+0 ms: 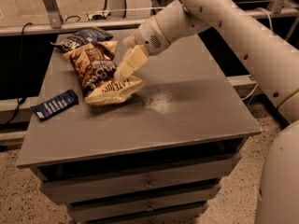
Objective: Move brown chip bag near rxbar blueberry
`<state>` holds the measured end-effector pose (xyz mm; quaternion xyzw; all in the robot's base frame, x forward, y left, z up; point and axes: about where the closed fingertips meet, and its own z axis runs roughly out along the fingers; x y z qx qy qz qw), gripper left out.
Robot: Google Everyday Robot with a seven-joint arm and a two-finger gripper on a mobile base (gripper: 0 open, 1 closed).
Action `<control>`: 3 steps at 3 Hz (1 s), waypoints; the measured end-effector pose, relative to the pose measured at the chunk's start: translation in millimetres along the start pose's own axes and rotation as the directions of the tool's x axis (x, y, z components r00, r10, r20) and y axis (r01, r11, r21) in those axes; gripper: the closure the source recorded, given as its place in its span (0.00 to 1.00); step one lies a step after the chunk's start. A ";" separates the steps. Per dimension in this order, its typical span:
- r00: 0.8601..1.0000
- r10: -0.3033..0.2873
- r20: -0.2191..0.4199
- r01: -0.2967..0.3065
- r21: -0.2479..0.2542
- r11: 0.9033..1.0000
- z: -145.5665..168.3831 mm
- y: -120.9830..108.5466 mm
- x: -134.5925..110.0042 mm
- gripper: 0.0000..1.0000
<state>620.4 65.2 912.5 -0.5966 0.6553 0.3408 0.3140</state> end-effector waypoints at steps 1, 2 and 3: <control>0.999 -0.025 -0.023 0.026 0.070 0.997 -38.1 -14.1 14.4 0.00; 0.997 -0.059 -0.048 0.065 0.138 0.988 -81.5 -28.2 31.5 0.00; 0.997 -0.066 -0.048 0.073 0.144 0.987 -85.0 -29.6 30.4 0.00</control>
Offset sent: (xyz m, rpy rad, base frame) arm 0.0399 -0.1515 0.0363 -0.0923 -0.2211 -0.1274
